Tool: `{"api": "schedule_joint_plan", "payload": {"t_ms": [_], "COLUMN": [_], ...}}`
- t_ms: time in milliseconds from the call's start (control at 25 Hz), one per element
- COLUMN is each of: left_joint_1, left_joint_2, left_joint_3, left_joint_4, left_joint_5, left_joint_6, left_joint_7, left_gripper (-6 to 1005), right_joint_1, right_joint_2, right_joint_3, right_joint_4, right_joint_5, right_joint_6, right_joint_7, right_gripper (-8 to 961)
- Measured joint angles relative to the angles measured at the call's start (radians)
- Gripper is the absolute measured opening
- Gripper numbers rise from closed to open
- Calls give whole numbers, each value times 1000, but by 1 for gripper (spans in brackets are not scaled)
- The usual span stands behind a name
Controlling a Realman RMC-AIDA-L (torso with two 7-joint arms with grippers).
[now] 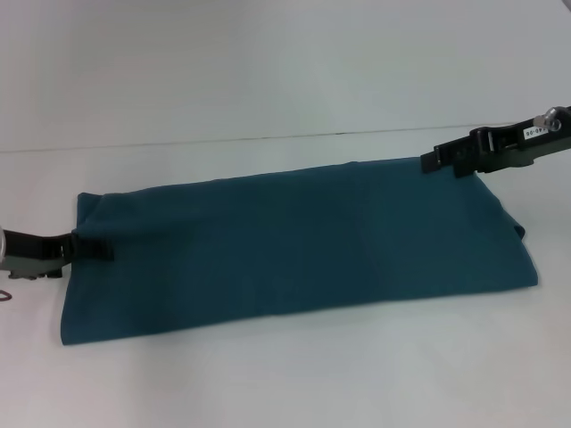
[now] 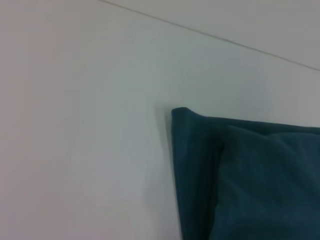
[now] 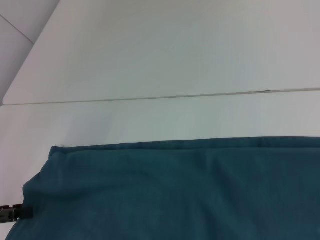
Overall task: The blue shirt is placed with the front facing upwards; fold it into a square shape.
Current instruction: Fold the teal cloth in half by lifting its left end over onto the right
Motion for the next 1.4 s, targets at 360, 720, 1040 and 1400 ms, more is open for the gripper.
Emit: {"api": "schedule_joint_plan", "payload": {"t_ms": [360, 720, 1040, 1400], "left_joint_1": [-10, -81, -79, -78], "left_joint_2": [-18, -31, -22, -16], "left_joint_3": [2, -6, -12, -12], "left_joint_4": [-1, -3, 9, 2], "left_joint_5": [-11, -39, -50, -51], "left_joint_6": [29, 176, 184, 182], "left_joint_7": [0, -4, -36, -31], "left_gripper": [916, 905, 758, 542], "right_joint_1": [-1, -1, -14, -14], "right_joint_2": [0, 0, 0, 0], "right_joint_3": [0, 0, 3, 5], "right_joint_4": [0, 0, 0, 0], "right_joint_5": [0, 5, 9, 9], "right_joint_6": [0, -3, -3, -4], "right_joint_7": [0, 0, -2, -3], "right_gripper": [741, 741, 743, 743]}}
